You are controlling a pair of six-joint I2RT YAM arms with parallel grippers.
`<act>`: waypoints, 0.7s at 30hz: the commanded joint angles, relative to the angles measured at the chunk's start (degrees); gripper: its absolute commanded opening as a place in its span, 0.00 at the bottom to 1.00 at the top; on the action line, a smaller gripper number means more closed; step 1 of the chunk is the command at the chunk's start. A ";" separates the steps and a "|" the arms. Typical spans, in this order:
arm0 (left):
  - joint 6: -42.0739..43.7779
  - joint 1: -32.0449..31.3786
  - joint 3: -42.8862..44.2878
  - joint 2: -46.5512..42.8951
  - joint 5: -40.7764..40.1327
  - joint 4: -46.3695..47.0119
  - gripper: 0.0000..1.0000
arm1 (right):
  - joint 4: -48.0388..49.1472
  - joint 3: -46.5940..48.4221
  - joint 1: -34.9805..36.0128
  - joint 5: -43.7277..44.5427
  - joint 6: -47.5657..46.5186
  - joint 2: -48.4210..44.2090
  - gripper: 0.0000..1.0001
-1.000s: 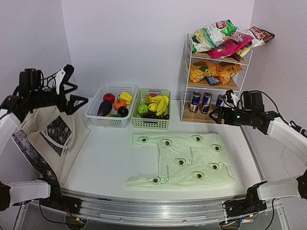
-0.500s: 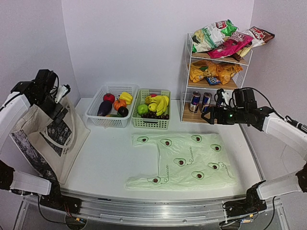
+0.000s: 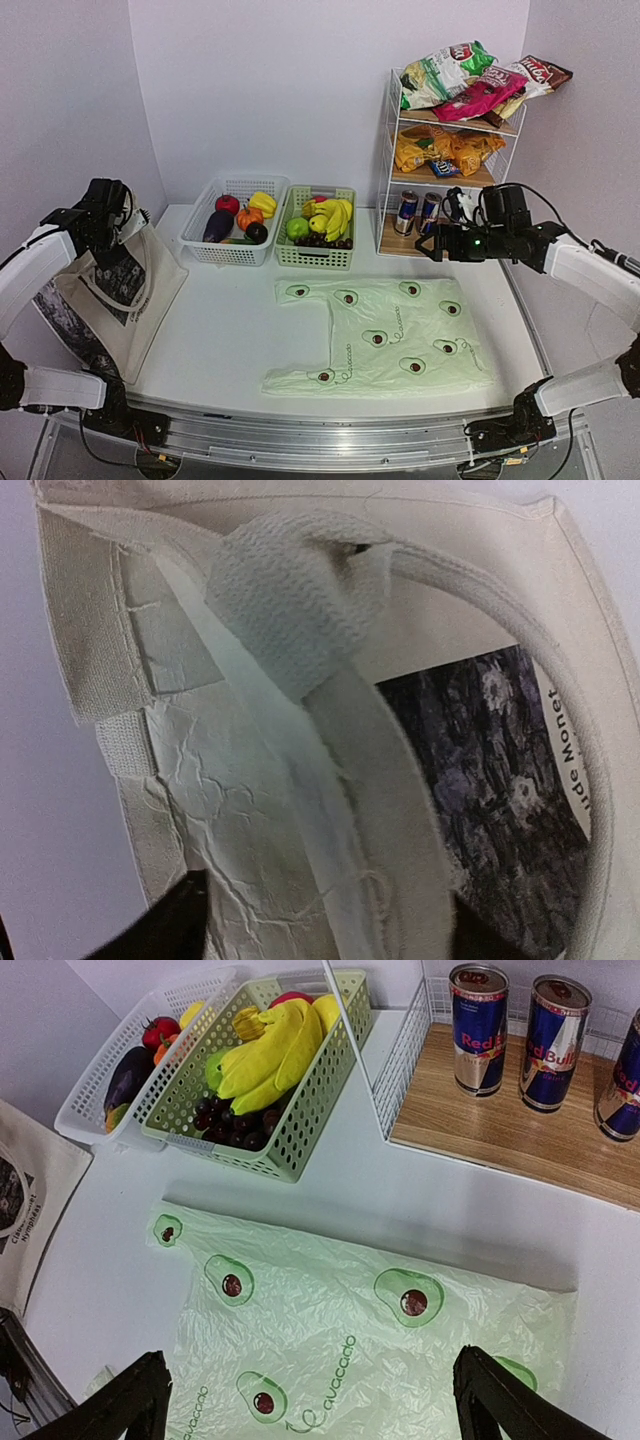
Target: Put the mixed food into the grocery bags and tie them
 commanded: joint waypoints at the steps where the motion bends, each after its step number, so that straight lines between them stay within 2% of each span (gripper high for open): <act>1: -4.56 0.23 5.45 0.76 6.87 -3.64 0.02 | -0.09 2.97 0.58 0.02 0.72 0.71 0.95; 5: -10.13 0.23 13.81 1.54 26.35 -19.06 0.00 | -0.17 4.27 1.83 0.20 0.83 1.14 0.95; 8: -9.73 0.22 17.32 1.61 31.66 -25.42 0.00 | -0.15 5.48 3.33 0.39 0.81 1.66 0.95; 13: -4.34 0.28 19.85 0.62 40.45 -38.12 0.00 | -0.26 8.48 6.66 0.51 0.15 3.22 0.95; 16: -1.05 0.27 18.67 -1.60 42.48 -39.35 0.00 | -0.25 10.40 9.19 1.03 -0.58 4.90 0.95; 19: 4.78 0.22 19.81 -3.72 52.40 -39.05 0.00 | -0.28 13.54 11.82 0.95 -1.02 7.27 0.95; 21: 7.64 0.15 21.90 -2.96 62.72 -38.51 0.00 | -0.30 16.20 13.69 0.15 -0.81 9.46 0.95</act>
